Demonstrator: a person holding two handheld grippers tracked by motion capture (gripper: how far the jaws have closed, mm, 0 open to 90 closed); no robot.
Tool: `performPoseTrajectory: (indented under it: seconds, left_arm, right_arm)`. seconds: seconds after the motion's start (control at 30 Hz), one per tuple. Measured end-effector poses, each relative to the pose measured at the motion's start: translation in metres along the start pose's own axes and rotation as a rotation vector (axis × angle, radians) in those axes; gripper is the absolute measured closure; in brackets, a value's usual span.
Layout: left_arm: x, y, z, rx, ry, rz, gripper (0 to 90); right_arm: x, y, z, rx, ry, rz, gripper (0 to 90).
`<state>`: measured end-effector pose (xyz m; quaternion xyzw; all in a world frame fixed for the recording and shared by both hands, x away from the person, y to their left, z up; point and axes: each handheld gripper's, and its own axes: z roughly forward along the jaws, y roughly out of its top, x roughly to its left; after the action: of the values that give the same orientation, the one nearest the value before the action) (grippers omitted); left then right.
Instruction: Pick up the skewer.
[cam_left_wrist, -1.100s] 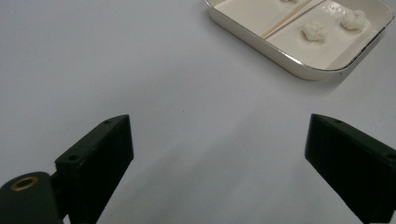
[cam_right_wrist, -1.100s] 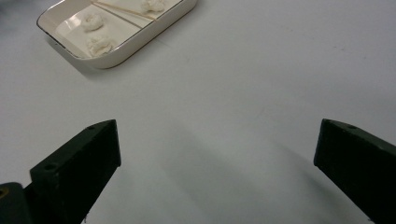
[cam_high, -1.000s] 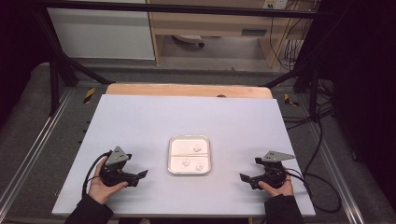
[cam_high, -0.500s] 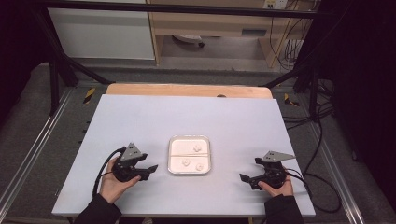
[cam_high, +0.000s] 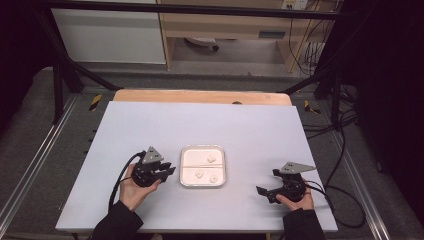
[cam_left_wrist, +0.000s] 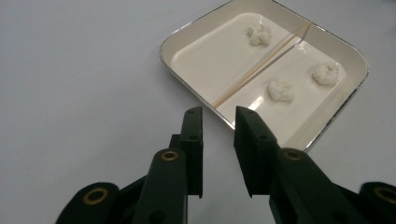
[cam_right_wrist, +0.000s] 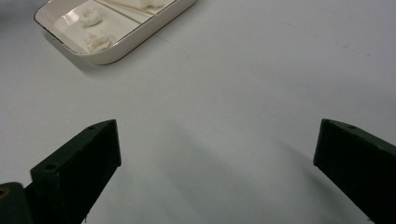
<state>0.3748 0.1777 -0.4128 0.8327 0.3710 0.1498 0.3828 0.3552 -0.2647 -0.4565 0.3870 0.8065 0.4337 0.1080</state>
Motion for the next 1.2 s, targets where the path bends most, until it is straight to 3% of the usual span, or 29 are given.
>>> performPoseTrajectory:
  seconds: [0.37,0.8,1.2]
  left_arm:
    - [-0.007,0.017,0.025,0.003,0.000,-0.019,89.8]
    - [-0.007,0.021,0.061,0.042,0.003,-0.010,89.9]
    - [-0.009,0.018,0.063,0.082,-0.007,0.038,89.9]
  right_arm:
    - [0.000,0.000,0.000,0.000,0.001,0.000,1.4]
    - [0.000,0.000,0.000,-0.001,0.002,0.001,1.4]
    - [0.000,0.000,0.000,-0.001,0.003,-0.001,1.4]
